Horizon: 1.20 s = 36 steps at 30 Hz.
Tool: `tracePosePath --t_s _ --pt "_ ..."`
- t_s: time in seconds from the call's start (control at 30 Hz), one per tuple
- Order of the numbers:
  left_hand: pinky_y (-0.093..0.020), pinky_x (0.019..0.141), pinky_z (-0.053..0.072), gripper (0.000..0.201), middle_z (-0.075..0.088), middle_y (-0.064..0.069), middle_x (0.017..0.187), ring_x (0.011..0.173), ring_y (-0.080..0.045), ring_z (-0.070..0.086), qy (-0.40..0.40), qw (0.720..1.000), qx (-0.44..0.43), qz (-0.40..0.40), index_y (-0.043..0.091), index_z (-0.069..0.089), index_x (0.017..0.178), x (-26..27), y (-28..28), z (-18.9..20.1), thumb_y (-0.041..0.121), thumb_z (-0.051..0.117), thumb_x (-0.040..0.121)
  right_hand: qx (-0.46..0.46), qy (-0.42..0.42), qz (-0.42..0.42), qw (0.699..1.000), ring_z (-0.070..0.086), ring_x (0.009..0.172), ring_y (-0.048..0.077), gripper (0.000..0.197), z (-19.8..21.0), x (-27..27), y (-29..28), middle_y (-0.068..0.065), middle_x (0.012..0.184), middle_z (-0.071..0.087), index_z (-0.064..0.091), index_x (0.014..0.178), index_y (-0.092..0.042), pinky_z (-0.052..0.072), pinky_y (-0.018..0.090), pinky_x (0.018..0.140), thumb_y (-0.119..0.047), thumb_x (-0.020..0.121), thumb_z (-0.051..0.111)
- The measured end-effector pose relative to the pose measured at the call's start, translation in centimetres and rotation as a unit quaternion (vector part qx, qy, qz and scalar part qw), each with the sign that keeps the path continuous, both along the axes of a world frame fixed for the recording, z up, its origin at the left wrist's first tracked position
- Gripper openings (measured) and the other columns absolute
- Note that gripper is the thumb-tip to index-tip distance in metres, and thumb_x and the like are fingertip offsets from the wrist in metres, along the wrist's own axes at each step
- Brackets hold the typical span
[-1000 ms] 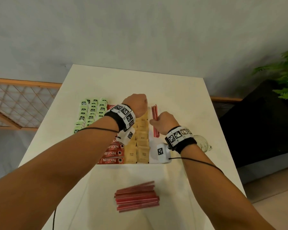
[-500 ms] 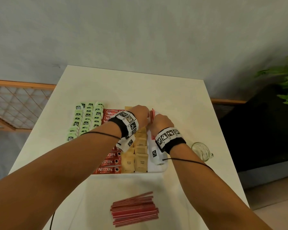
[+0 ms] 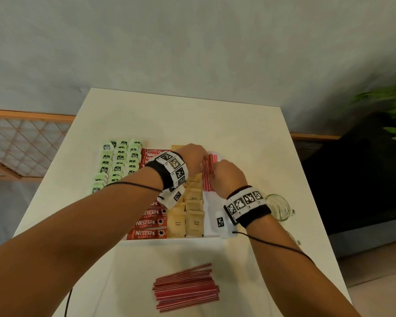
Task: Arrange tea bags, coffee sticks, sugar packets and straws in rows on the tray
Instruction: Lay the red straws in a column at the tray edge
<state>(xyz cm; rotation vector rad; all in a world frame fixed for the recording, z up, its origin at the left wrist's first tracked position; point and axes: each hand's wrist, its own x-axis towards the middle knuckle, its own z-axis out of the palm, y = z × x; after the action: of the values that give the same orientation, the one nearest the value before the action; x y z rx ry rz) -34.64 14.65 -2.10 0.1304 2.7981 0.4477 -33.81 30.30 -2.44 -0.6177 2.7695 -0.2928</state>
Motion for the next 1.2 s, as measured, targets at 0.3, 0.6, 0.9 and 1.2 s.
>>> tracePosePath --t_s 0.3,0.6,0.9,1.2 --pt "-0.037 0.105 0.043 0.039 0.062 -0.006 0.134 0.123 -0.025 0.056 -0.003 1.0 0.016 -0.001 0.014 0.063 0.131 0.2 0.1 -1.4 0.032 0.06 0.096 -0.013 -0.007 0.073 0.997 0.062 0.108 0.03 0.037 -1.5 2.8 1.2 0.003 0.138 0.055 0.061 0.128 -0.01 0.053 0.038 0.081 -0.002 0.093 0.05" --pt "-0.041 0.09 0.052 0.044 0.067 -0.004 0.11 0.101 -0.025 0.063 0.021 0.999 0.012 0.039 0.013 0.065 0.115 -0.3 0.3 -2.3 0.049 0.067 0.089 -0.001 0.007 0.108 0.994 0.061 0.102 0.03 0.038 -1.0 3.1 1.5 0.002 0.144 0.05 0.058 0.128 -0.012 0.035 0.032 0.074 -0.002 0.092 0.05" --pt "-0.042 0.096 0.051 0.045 0.067 -0.006 0.119 0.11 -0.026 0.062 0.018 0.999 0.002 0.028 0.015 0.064 0.124 -0.5 0.2 -2.5 0.041 0.068 0.087 0.042 0.025 0.102 0.994 0.05 0.12 0.029 0.031 -1.2 2.9 2.4 0.004 0.126 0.057 0.06 0.117 -0.012 0.038 0.044 0.104 -0.005 0.088 0.049" --pt "-0.04 0.078 0.057 0.017 0.068 0.003 0.089 0.083 -0.019 0.064 0.003 1.0 0.005 0.029 0.021 0.066 0.093 0.2 0.1 -1.8 0.035 0.06 0.085 0.05 0.022 0.083 0.995 0.05 0.114 0.029 0.03 -1.1 2.7 3.1 0.003 0.123 0.055 0.058 0.113 -0.012 0.038 0.043 0.101 -0.004 0.088 0.045"
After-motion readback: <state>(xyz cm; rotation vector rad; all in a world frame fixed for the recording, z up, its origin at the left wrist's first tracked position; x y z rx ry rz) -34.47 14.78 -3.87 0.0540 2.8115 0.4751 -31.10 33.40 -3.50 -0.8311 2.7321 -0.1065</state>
